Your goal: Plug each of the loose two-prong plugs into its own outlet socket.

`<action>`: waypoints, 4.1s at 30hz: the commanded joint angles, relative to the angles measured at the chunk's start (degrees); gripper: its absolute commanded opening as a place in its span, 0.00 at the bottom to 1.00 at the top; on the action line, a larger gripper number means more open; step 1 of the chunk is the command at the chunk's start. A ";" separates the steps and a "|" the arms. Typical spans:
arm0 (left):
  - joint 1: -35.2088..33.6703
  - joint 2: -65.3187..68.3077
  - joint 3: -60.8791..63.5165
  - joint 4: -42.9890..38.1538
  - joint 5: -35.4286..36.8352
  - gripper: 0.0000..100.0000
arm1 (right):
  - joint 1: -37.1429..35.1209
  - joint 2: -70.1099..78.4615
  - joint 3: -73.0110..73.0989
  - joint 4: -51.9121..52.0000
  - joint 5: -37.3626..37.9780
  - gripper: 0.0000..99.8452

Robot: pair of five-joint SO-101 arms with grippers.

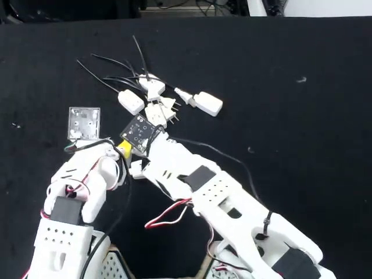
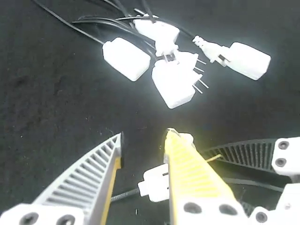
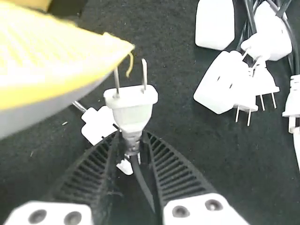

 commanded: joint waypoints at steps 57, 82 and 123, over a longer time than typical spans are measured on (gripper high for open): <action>1.19 -0.70 6.55 -3.25 -0.09 0.16 | 2.90 -9.36 -7.34 3.87 0.18 0.01; -11.30 -0.18 5.58 -3.25 -0.09 0.16 | 8.70 -9.27 -25.36 40.35 0.18 0.01; -2.77 -0.70 5.58 -1.32 -0.18 0.16 | -7.12 -9.45 -16.84 22.86 8.53 0.01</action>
